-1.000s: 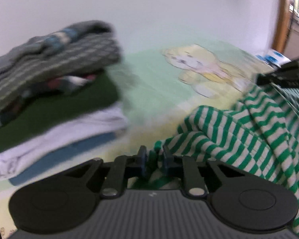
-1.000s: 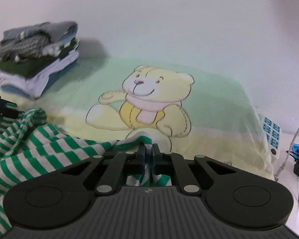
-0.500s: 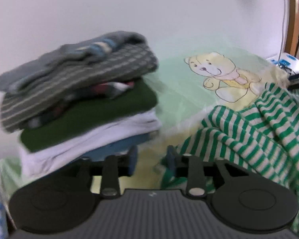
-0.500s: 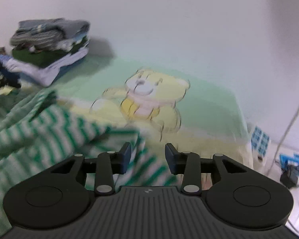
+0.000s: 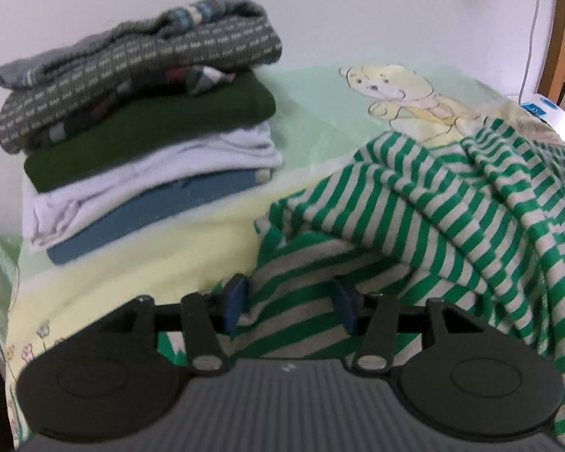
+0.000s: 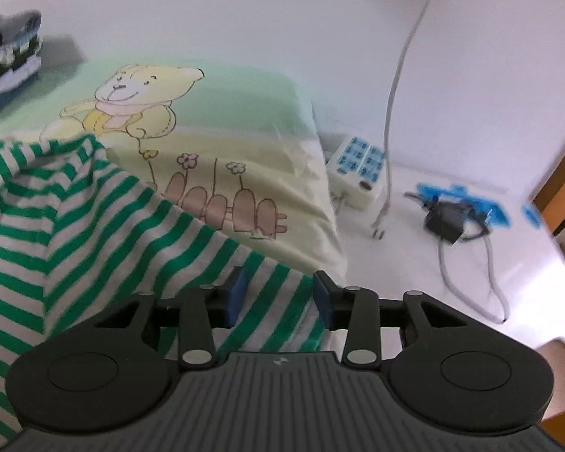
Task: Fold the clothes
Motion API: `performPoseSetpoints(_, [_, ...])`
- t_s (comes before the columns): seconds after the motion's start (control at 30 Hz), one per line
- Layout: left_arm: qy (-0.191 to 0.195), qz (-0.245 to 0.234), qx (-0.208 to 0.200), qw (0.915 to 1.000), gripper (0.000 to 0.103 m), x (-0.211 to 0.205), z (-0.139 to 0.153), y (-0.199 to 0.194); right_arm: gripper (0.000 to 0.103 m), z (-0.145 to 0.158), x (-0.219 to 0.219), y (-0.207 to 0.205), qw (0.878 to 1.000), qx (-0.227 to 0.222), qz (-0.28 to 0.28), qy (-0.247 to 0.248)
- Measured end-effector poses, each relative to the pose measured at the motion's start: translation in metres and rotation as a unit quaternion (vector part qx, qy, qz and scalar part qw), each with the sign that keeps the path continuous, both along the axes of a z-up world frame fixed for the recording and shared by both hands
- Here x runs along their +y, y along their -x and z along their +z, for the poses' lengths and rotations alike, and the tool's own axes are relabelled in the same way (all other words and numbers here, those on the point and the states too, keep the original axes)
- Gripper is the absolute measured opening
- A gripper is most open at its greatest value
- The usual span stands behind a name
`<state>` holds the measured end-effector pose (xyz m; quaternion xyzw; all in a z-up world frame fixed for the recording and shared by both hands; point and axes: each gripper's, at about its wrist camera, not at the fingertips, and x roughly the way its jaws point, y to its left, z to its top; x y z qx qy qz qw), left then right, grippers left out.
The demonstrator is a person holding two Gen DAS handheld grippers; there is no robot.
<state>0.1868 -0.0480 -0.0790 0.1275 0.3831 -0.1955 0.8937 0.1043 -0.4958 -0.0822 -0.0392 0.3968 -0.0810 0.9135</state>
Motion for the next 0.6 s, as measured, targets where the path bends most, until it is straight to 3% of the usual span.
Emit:
performPoseSetpoints(0.03, [0.000,-0.002,0.000,1.0000,0.061,-0.001,-0.001,0.000,0.000,0.001,-0.003,-0.001,1.000,0.003,-0.001,-0.026])
performPoseSetpoints(0.3, [-0.004,0.002,-0.007,1.0000,0.071,-0.010,-0.006,0.004,0.000,0.012,-0.012,-0.017,0.999,-0.044,-0.021,0.001])
performPoseSetpoints(0.43, [-0.018,0.003,-0.004,0.9998,0.070,-0.013,0.001,0.004,0.001,0.002,-0.018,-0.024,1.000,-0.022,0.000,-0.001])
performPoseSetpoints(0.5, [-0.026,0.003,-0.018,0.9995,0.070,-0.013,0.014,0.008,0.007,0.007,-0.019,-0.013,0.999,-0.035,0.011,-0.007])
performPoseSetpoints(0.57, [-0.024,0.000,-0.033,0.9992,0.070,-0.013,0.030,0.014,0.035,0.022,-0.032,0.010,0.997,-0.068,-0.022,-0.038])
performPoseSetpoints(0.6, [-0.021,-0.005,-0.043,0.9989,0.069,-0.016,0.039,0.016,0.037,0.029,-0.039,0.022,0.994,-0.082,-0.042,-0.052])
